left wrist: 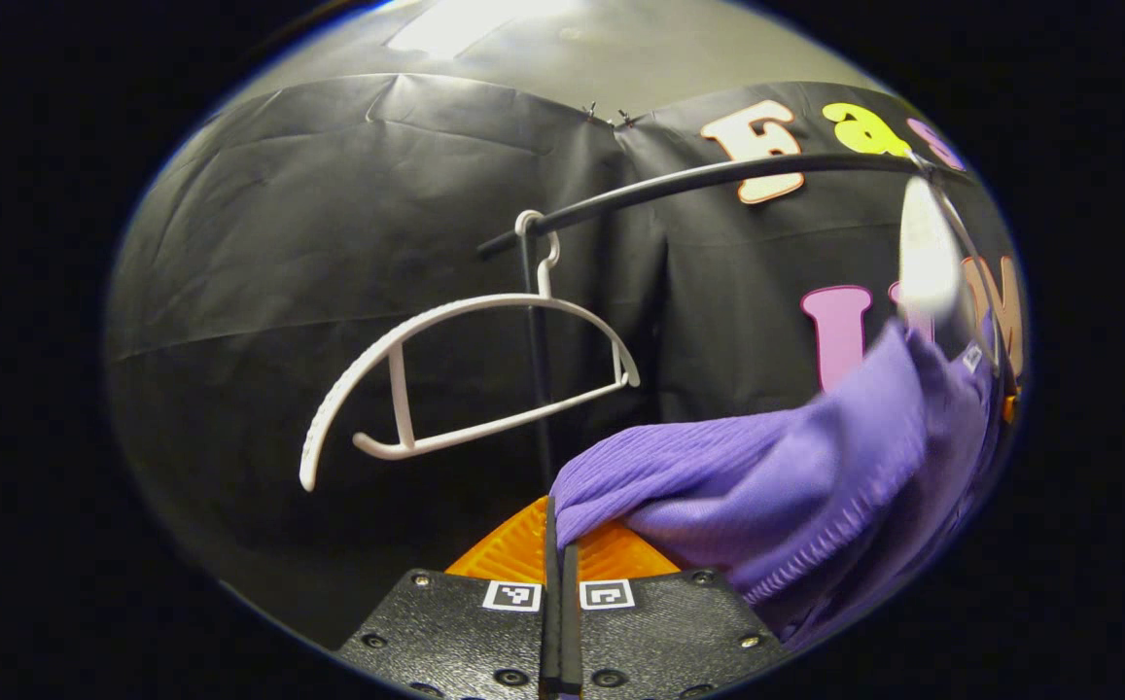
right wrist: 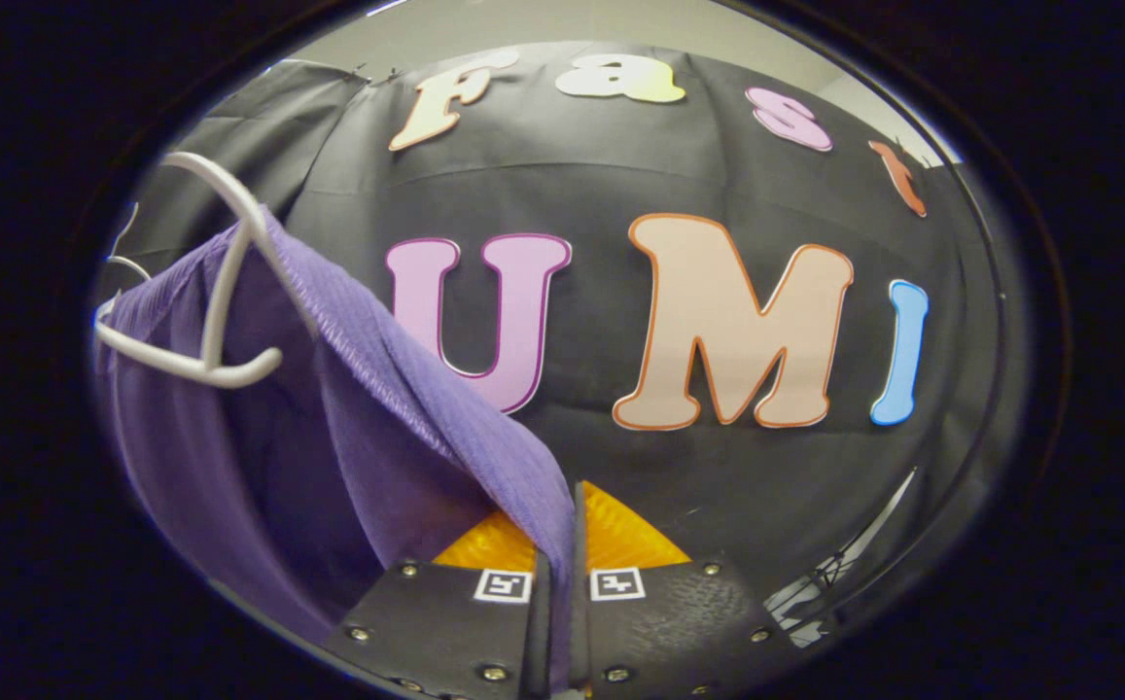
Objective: Grasp the clothes on the hanger with both hands and then place them into the laundry hamper below.
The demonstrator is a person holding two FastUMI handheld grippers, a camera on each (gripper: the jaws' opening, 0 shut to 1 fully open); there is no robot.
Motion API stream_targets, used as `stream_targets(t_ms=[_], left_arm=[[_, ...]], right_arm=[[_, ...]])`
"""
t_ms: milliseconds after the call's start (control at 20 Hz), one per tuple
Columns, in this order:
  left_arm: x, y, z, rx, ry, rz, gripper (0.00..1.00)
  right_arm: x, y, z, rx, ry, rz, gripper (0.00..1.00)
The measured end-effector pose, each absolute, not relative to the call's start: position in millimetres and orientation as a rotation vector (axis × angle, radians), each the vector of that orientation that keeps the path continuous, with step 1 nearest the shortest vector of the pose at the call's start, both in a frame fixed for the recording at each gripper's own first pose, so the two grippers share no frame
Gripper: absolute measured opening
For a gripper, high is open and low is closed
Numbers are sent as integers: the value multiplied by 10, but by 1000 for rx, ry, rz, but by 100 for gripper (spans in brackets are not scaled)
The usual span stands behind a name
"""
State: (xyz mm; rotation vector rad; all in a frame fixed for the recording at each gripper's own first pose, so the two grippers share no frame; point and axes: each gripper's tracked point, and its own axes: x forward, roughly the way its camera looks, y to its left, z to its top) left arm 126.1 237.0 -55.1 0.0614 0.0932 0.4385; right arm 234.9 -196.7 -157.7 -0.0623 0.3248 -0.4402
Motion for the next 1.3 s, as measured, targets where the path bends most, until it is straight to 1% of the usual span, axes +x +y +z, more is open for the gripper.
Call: stream_targets(t_ms=[100, 150, 250, 400, 550, 600, 650, 900, 1100, 1300], left_arm=[[1220, 2374, -765, 8, 136, 449, 0], [1195, 2371, -868, -10, 154, 448, 2], [1098, 2328, -1082, -27, 195, 425, 0], [1058, 2199, -1334, 22, 235, 405, 0], [962, 2022, -1503, 70, 265, 361, 1], [978, 1956, -1537, 77, 273, 344, 2], [979, 1875, -1583, 83, 280, 326, 2], [968, 1501, -1769, 101, 320, 228, 0], [988, 1202, -1855, 77, 333, 147, 0], [1021, 857, -1921, 56, 339, 68, 0]], right_arm=[[2288, -1998, -1719, -49, 353, -448, 8], [2245, -1984, -1848, -36, 385, -437, 8], [2124, -1928, -2149, -48, 446, -418, 8], [1837, -1848, -2531, -97, 518, -401, 8], [1585, -1717, -2780, -110, 568, -373, 7], [1510, -1663, -2828, -110, 577, -363, 10], [1455, -1593, -2859, -108, 584, -350, 8], [1268, -1140, -2842, -98, 591, -264, 8], [1199, -769, -2695, -102, 563, -185, 8], [1118, -468, -2716, -86, 567, -125, 8]])
